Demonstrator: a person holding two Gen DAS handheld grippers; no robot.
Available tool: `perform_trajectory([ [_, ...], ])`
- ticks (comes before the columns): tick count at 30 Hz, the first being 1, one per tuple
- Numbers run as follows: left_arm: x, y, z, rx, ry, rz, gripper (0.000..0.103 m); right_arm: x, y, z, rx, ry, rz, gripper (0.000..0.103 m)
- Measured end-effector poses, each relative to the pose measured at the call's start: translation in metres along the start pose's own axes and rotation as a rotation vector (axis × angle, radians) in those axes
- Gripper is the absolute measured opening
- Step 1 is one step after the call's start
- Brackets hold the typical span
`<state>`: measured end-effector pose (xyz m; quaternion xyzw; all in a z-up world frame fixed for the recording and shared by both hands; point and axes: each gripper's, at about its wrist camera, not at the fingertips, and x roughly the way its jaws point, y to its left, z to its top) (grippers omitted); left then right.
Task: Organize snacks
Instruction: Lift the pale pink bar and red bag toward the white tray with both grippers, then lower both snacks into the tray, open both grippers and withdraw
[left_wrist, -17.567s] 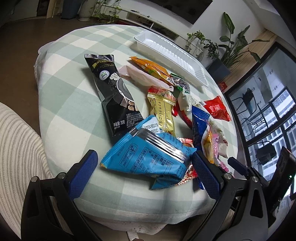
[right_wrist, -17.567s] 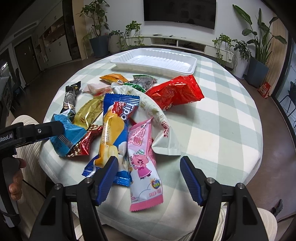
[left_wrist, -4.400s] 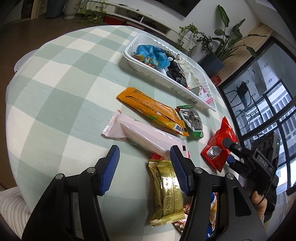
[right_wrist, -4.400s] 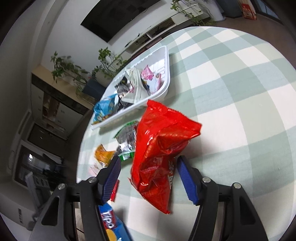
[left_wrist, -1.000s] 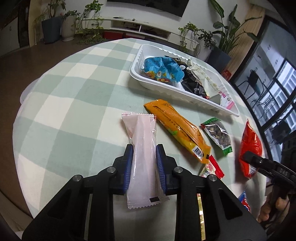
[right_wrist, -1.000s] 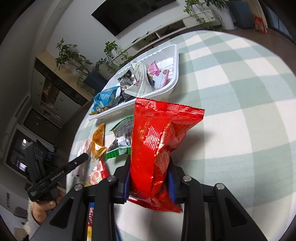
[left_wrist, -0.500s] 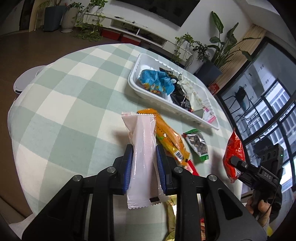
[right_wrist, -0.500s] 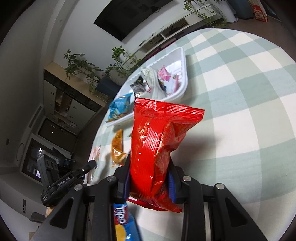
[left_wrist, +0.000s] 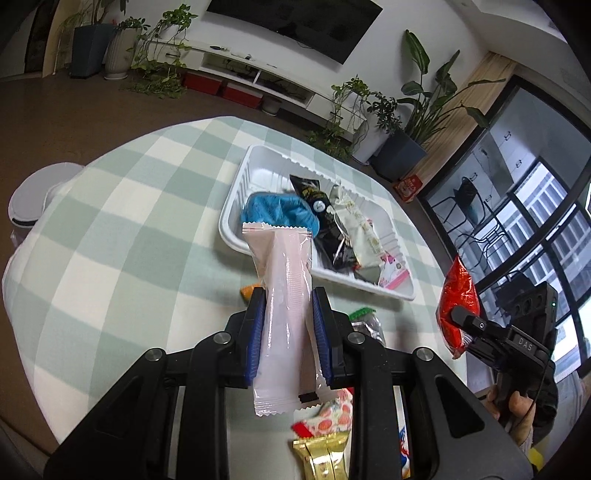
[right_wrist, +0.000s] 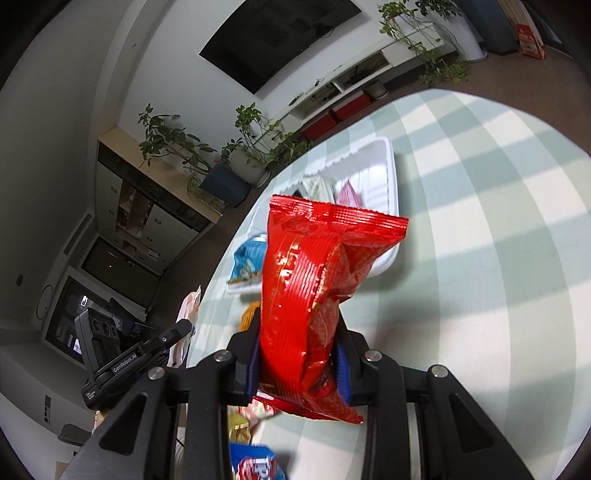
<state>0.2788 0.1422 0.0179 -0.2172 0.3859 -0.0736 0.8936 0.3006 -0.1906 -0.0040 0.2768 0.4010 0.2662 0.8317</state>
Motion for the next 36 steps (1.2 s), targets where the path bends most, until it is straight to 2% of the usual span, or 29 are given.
perform_trajectory([
  [14,0.045,-0.004,0.075,0.084,0.01,0.045,0.023,0.04,-0.007,0.061,-0.041,-0.012,-0.05,0.035],
  [29,0.127,-0.002,0.127,0.163,0.072,0.091,0.023,0.076,-0.018,0.088,-0.101,0.011,-0.125,0.036],
  [36,0.16,0.004,0.14,0.158,0.084,0.126,0.025,0.081,-0.018,0.091,-0.15,-0.001,-0.186,0.042],
])
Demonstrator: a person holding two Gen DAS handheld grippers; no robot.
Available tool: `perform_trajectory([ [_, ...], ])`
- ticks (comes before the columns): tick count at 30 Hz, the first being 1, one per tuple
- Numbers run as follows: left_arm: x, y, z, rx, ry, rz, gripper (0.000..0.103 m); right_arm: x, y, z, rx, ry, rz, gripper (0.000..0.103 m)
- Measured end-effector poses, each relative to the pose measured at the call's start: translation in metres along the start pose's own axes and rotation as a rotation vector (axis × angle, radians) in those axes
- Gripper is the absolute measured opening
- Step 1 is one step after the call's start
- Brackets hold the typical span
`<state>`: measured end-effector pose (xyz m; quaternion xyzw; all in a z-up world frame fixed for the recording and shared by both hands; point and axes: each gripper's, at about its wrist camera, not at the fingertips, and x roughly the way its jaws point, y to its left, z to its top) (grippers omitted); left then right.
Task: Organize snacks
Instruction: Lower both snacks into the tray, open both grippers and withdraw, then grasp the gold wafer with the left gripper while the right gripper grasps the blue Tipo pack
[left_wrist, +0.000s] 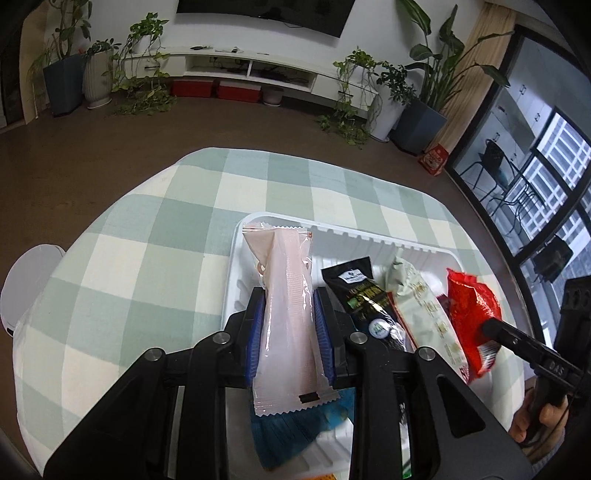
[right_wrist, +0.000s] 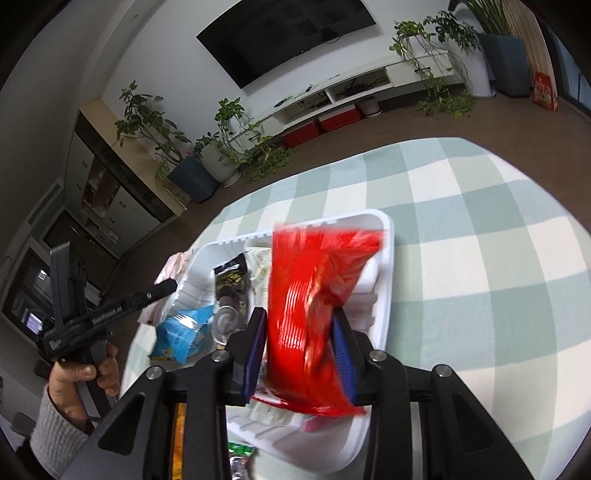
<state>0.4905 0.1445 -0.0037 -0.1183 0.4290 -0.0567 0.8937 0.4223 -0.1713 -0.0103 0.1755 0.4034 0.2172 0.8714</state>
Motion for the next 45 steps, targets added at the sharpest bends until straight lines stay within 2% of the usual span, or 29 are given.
perform_trajectory([
  [2,0.005,0.001,0.0,0.006,-0.007,0.023,0.025,-0.002,0.0,0.0,-0.004,-0.005,-0.005,0.046],
  [9,0.007,0.002,-0.001,0.028,-0.025,0.048,0.027,-0.014,0.006,0.001,-0.023,-0.042,-0.004,0.051],
  [11,0.004,0.0,0.0,0.026,-0.032,0.043,0.036,-0.017,0.009,0.0,-0.034,-0.051,-0.007,0.052],
  [13,-0.003,-0.001,-0.001,0.017,-0.045,0.04,0.046,-0.022,0.013,-0.002,-0.046,-0.058,-0.008,0.053],
  [20,-0.044,-0.007,-0.02,0.009,-0.086,0.017,0.046,-0.042,0.028,-0.013,-0.086,-0.075,0.004,0.053],
  [25,-0.08,-0.012,-0.055,0.003,-0.092,0.001,0.047,-0.064,0.046,-0.029,-0.113,-0.091,0.026,0.053],
  [33,-0.131,-0.025,-0.128,0.012,-0.068,-0.03,0.047,-0.101,0.075,-0.089,-0.167,-0.07,0.063,0.057],
  [40,-0.165,-0.052,-0.198,0.046,-0.019,-0.063,0.051,-0.119,0.09,-0.157,-0.224,0.006,0.058,0.058],
  [45,-0.174,-0.072,-0.241,0.092,0.021,-0.067,0.051,-0.121,0.097,-0.202,-0.262,0.083,0.065,0.058],
])
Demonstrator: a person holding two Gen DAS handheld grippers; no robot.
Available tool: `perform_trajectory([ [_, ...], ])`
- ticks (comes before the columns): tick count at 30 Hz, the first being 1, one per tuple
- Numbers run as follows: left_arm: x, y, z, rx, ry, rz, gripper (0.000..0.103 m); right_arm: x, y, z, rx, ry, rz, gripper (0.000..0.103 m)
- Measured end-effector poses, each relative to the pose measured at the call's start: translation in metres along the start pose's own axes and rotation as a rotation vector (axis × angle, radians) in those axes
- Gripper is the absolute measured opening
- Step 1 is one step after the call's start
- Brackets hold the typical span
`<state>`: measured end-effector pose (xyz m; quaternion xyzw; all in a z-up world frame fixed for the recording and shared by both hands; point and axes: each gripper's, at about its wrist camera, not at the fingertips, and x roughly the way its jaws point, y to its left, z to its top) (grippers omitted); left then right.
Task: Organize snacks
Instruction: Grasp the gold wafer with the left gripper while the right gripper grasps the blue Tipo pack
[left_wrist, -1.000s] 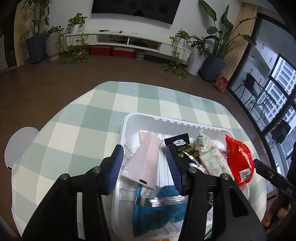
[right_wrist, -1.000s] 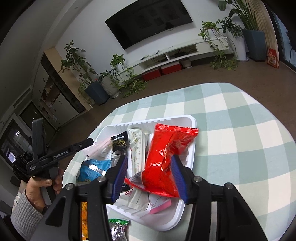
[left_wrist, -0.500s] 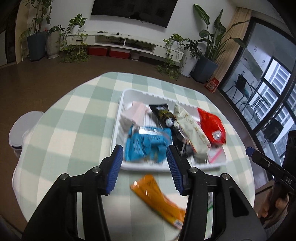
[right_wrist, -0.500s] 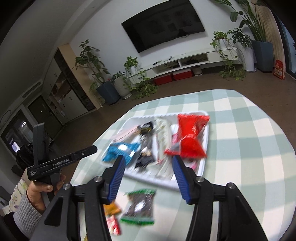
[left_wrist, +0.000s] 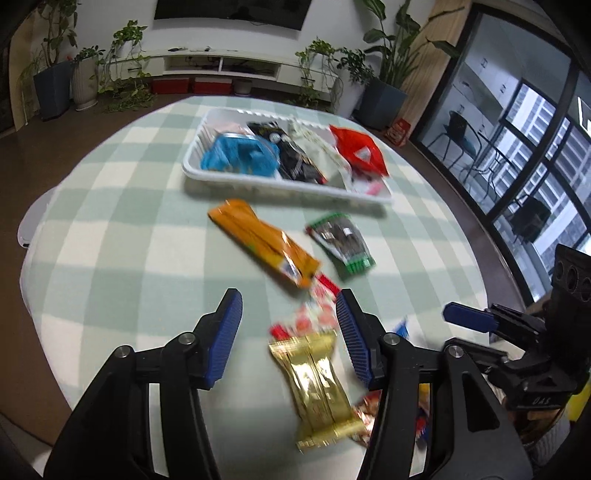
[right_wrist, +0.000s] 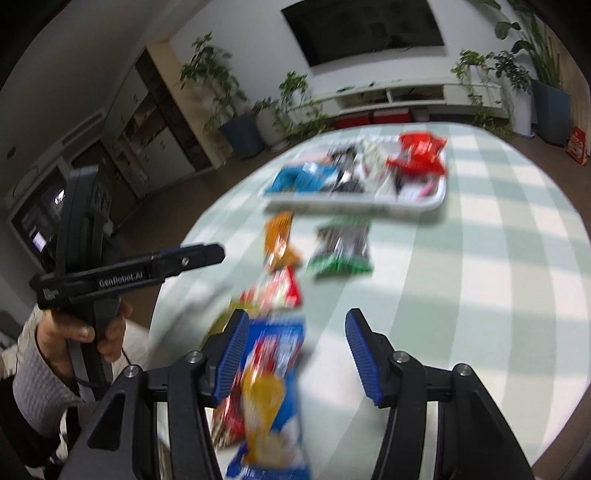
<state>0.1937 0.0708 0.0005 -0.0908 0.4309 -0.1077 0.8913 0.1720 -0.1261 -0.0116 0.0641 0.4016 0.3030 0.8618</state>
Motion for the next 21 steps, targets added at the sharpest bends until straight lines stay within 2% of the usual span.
perform_trajectory([
  [2,-0.001,-0.009,-0.018,0.011,0.022,-0.006,0.051,0.001,0.008,-0.012,-0.013,0.02,-0.001,0.058],
  [8,-0.001,-0.017,-0.042,0.023,0.044,0.018,0.051,0.003,0.022,-0.027,-0.069,0.039,-0.03,0.058],
  [21,0.004,-0.023,-0.052,0.044,0.06,0.051,0.051,0.011,0.027,-0.037,-0.13,0.059,-0.107,0.058],
])
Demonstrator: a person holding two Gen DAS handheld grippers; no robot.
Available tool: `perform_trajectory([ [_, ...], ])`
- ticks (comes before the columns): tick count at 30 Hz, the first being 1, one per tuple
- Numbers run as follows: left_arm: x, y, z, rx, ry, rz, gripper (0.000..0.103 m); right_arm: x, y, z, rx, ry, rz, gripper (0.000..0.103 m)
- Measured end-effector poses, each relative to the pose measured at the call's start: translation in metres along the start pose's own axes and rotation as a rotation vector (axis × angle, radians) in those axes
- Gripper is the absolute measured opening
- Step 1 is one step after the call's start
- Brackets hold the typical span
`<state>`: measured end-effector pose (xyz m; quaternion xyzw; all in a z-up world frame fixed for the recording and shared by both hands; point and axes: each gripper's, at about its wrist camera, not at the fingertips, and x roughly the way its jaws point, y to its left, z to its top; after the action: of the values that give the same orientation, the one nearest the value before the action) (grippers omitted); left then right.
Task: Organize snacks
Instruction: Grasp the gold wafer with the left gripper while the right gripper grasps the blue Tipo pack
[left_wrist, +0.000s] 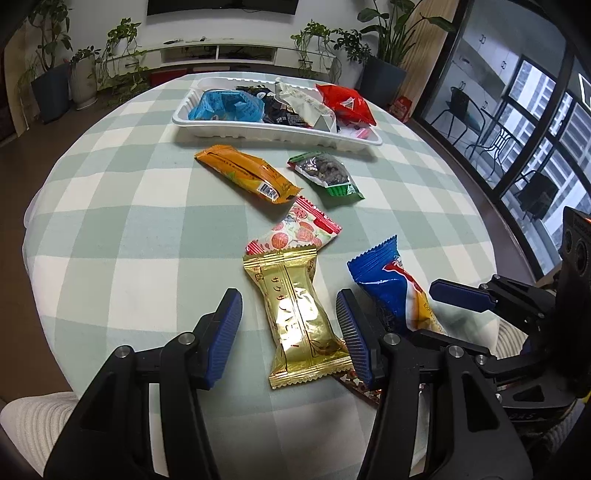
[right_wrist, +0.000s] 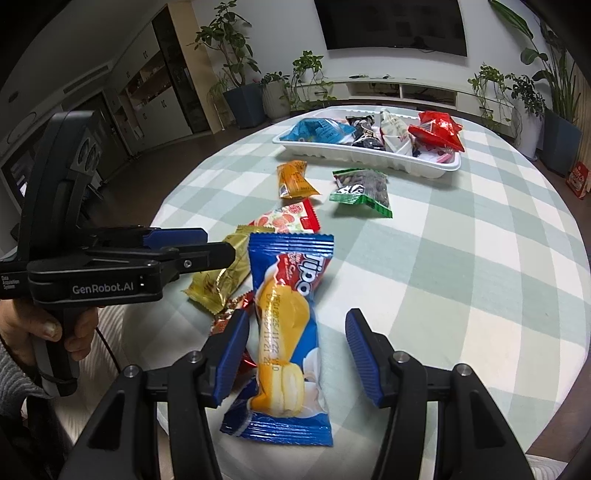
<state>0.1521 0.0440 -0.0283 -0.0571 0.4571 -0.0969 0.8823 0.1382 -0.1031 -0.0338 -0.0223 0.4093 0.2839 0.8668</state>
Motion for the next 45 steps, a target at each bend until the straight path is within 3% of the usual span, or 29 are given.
perform_trajectory([
  [27,0.022,-0.009,-0.006,0.024,0.027,0.06,0.051,0.013,0.012,-0.009,-0.081,0.035,-0.061,0.052],
  [35,0.025,-0.011,-0.006,0.03,0.023,0.074,0.051,0.014,0.014,-0.009,-0.1,0.035,-0.071,0.039],
  [45,0.026,-0.011,-0.008,0.043,0.01,0.082,0.051,0.013,0.008,-0.008,-0.076,0.029,-0.063,0.032],
])
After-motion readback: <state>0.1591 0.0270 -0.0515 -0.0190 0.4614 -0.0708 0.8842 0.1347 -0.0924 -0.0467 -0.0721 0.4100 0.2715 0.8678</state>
